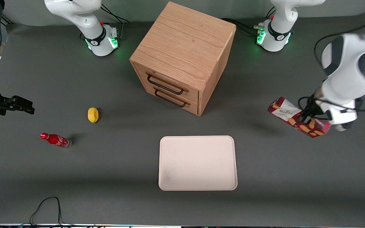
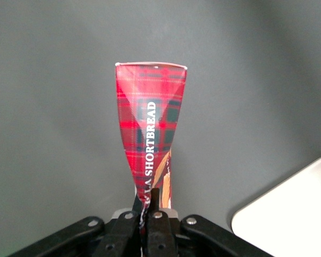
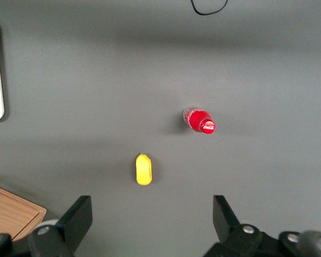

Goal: Place red cookie box on tray
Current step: 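Lift the box with the left gripper, tilting it upright, then carry the held box with the left gripper over the white tray, then lower the box onto the tray's rim area and open the left gripper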

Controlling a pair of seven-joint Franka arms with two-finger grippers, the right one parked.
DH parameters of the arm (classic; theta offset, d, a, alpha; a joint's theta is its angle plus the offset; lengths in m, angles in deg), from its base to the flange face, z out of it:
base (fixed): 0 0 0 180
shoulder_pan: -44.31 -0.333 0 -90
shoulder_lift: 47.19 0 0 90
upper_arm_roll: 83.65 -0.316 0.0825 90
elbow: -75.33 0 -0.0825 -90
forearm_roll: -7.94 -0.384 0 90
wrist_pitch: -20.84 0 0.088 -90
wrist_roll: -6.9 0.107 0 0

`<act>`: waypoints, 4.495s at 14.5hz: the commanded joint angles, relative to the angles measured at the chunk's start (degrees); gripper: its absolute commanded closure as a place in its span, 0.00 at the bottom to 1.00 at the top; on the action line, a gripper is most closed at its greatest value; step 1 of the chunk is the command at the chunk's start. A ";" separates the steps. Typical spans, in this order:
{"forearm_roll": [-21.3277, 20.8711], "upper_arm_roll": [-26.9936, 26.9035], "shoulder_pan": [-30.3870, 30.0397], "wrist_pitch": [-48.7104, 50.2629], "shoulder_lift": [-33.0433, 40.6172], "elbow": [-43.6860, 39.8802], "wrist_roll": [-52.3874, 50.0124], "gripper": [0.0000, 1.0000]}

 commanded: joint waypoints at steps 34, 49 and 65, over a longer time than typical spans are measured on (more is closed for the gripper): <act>-3.80 11.60 10.97 -2.35 -39.43 -43.09 35.51 1.00; -7.94 8.96 11.58 -14.77 -47.62 -39.74 34.64 1.00; -9.87 8.61 11.76 -15.04 -47.01 -38.77 31.39 0.00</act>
